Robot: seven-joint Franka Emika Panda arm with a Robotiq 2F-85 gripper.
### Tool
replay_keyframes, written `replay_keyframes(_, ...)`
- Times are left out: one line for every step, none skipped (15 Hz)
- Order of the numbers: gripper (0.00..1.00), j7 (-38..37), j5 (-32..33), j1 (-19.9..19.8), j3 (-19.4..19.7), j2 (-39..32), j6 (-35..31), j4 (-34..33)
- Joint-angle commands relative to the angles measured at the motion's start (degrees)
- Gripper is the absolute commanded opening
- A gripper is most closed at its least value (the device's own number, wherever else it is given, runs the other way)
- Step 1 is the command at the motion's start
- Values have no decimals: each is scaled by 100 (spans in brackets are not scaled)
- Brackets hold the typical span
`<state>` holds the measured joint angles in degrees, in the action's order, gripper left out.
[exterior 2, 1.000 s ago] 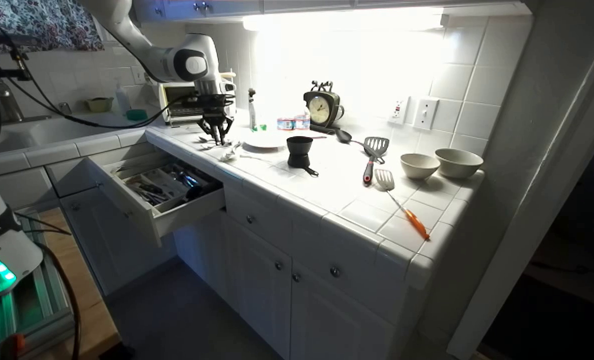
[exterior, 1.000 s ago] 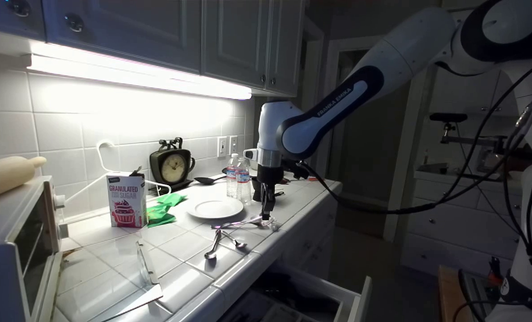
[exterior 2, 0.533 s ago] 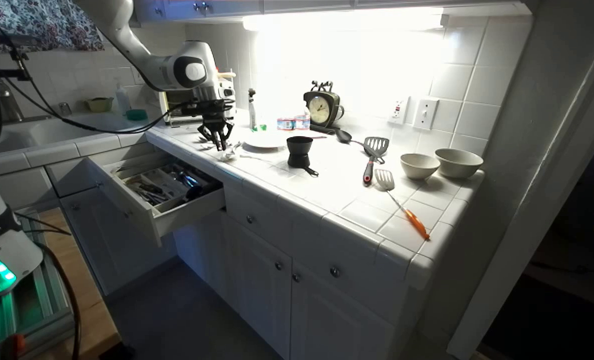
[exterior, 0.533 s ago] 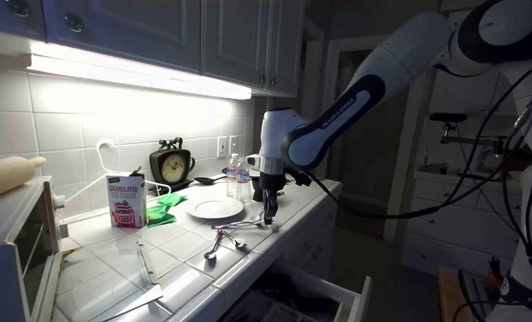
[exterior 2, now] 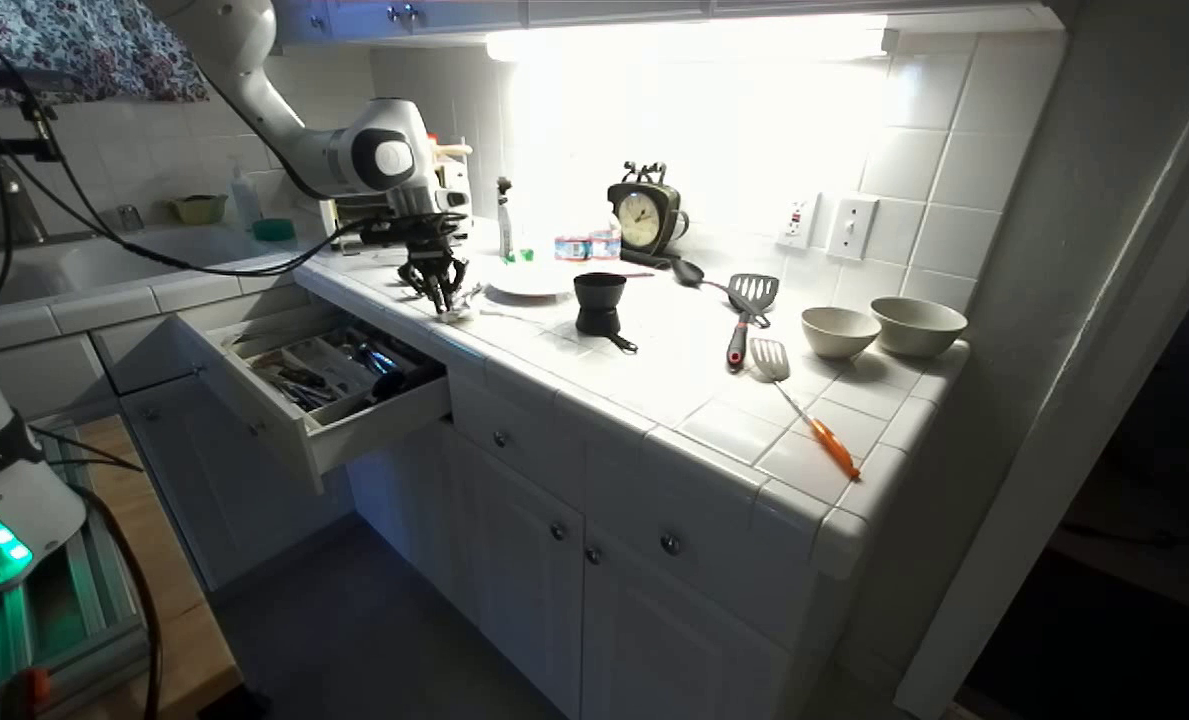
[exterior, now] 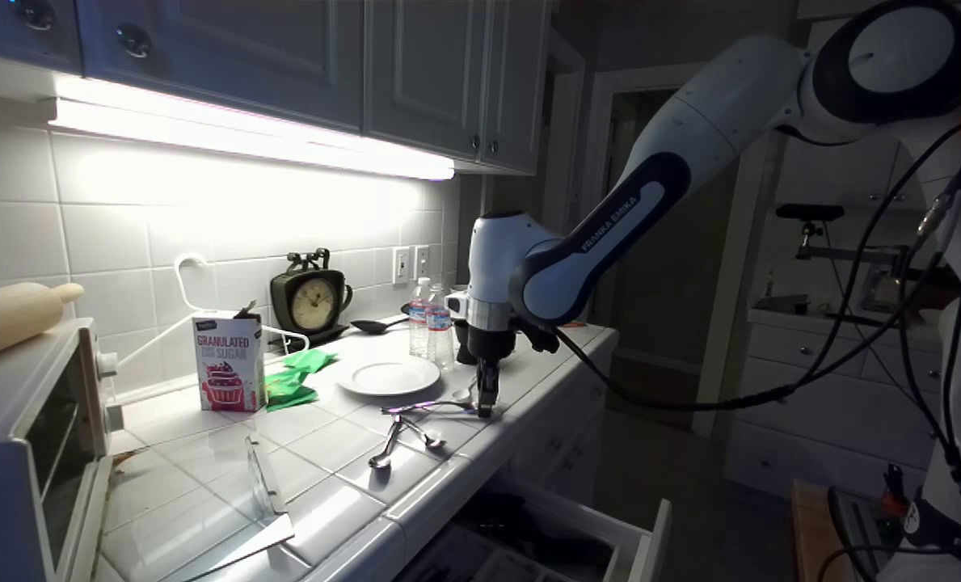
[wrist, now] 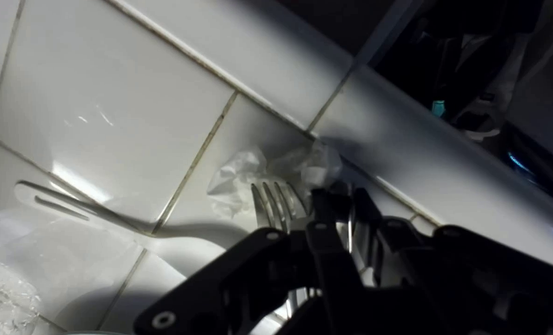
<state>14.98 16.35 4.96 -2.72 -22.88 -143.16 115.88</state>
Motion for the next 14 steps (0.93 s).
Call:
replay_keyframes(4, -413, 190, 131, 94, -64, -45, -10)
replay_keyframes(41, -464, 194, 145, 102, -74, -37, -17)
replay_keyframes(43, -505, 197, 161, 112, -80, -28, -21)
replay_keyframes(48, -535, 191, 168, 115, -82, -22, -28)
replay_keyframes(56, -564, 172, 171, 111, -71, -17, -27)
replay_keyframes(62, -598, 158, 174, 108, -54, -26, -21)
replay_keyframes(70, -619, 122, 167, 93, -20, -41, -15)
replay_keyframes(76, -631, 83, 158, 74, 0, -50, -18)
replay_keyframes(82, -659, 39, 154, 56, 10, -66, -40)
replay_keyframes(90, -709, 29, 164, 54, 0, -101, -74)
replay_keyframes(96, -745, 5, 168, 46, -12, -105, -116)
replay_keyframes(100, -781, -23, 172, 35, -19, -108, -153)
replay_keyframes(100, -823, -52, 179, 22, -16, -107, -179)
replay_keyframes(100, -869, -66, 184, 12, -23, -130, -208)
